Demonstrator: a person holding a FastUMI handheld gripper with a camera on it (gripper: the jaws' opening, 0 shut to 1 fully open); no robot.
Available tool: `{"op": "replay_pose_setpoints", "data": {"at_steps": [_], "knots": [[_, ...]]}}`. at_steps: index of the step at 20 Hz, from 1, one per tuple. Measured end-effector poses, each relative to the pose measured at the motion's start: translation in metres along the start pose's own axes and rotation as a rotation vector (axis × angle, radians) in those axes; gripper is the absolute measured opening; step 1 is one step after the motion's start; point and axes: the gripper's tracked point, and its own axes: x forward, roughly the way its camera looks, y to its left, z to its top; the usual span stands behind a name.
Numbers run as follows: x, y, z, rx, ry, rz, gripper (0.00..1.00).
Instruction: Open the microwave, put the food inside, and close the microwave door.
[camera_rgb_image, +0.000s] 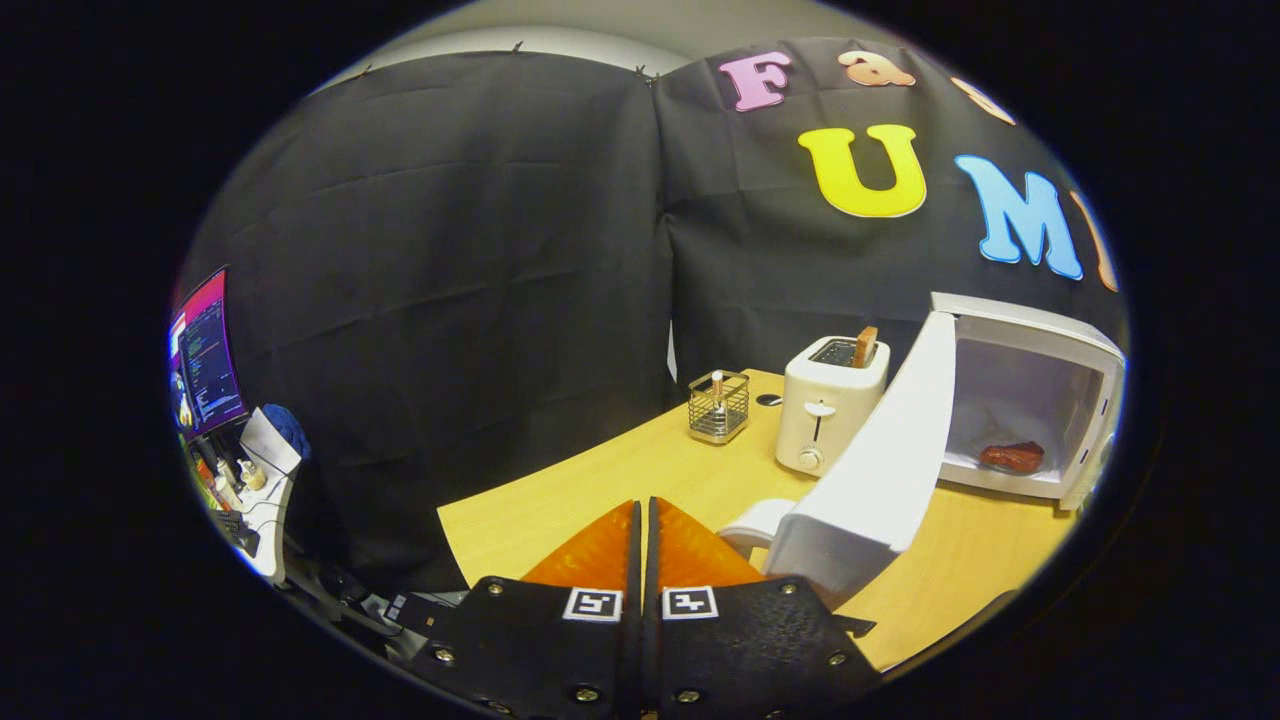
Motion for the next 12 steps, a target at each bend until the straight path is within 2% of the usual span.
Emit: {"op": "replay_pose_setpoints", "data": {"at_steps": [12], "knots": [[-0.056, -0.046, -0.016, 0.005, 0.002, -0.063, 0.01]]}}
